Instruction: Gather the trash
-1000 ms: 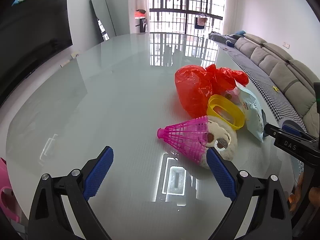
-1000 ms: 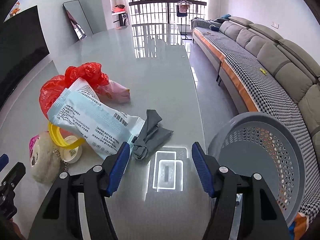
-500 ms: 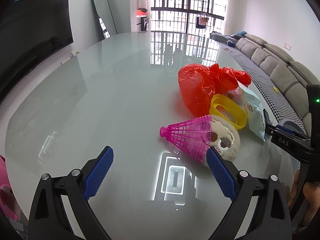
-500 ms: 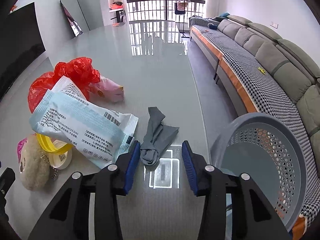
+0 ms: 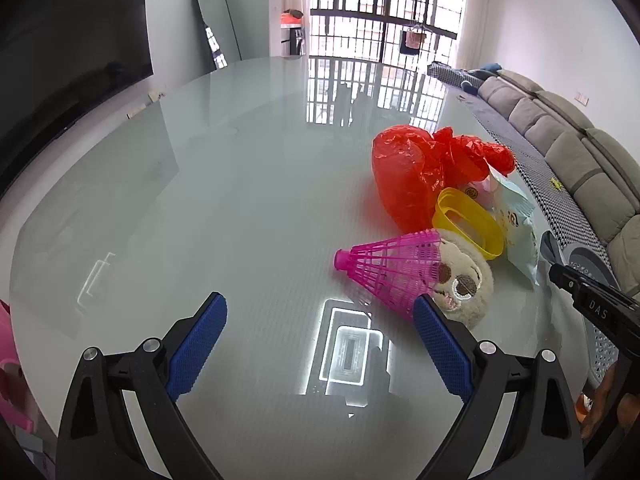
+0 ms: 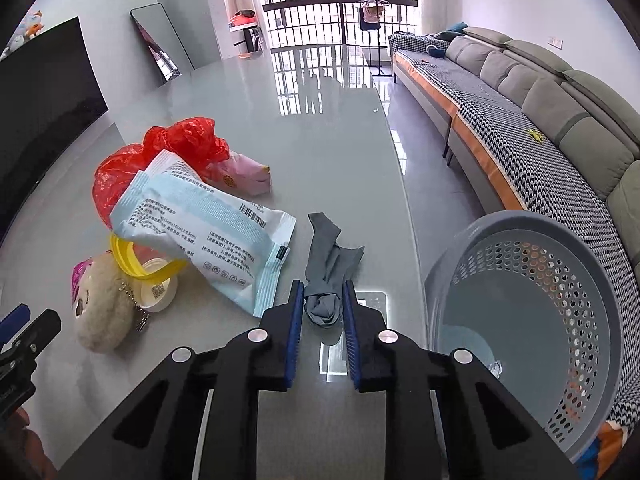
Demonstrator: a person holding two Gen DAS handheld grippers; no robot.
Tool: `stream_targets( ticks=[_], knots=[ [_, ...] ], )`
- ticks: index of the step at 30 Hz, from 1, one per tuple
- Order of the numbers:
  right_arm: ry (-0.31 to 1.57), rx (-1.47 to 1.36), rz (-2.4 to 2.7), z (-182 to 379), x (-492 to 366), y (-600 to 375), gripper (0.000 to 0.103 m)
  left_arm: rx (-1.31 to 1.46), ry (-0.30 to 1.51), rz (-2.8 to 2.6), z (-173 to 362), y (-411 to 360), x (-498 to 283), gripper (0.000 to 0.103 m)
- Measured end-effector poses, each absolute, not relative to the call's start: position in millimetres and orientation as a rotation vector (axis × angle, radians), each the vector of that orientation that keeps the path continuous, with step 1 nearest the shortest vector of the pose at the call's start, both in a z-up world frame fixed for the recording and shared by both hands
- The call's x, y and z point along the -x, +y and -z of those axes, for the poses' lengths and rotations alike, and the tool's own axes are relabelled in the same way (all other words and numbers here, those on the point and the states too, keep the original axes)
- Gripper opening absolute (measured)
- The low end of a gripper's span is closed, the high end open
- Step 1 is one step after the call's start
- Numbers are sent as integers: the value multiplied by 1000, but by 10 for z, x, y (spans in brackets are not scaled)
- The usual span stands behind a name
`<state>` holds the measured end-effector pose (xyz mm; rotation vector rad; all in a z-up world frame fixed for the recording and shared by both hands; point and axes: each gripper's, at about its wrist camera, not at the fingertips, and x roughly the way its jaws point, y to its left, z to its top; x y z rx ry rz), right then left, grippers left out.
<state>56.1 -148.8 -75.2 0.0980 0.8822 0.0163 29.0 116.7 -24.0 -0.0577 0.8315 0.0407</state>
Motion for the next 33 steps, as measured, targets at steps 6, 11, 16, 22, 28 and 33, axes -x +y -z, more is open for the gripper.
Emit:
stream_targets(
  ticks=[6,11,16,22,28,33],
  knots=[
    [868,-98,-38,682,-360,-1479,19,56,827,0,216,1000,-241,92],
    [865,-108,-49,662,-240,-1510,19,64,854,54,284,783,-238,92],
    [863,-130,-57,659,-148,-1599,19,62,861,54,340,594,-288,91],
    [850,-161,-54,639,-99,-1740,19,29,860,55,335,403,-355,64],
    [828,-196,-39,596,-27,-1916,19,20,879,68,340,348,-354,31],
    [816,-213,-34,572,-3,-1978,19,21,854,76,210,433,-276,28]
  ],
)
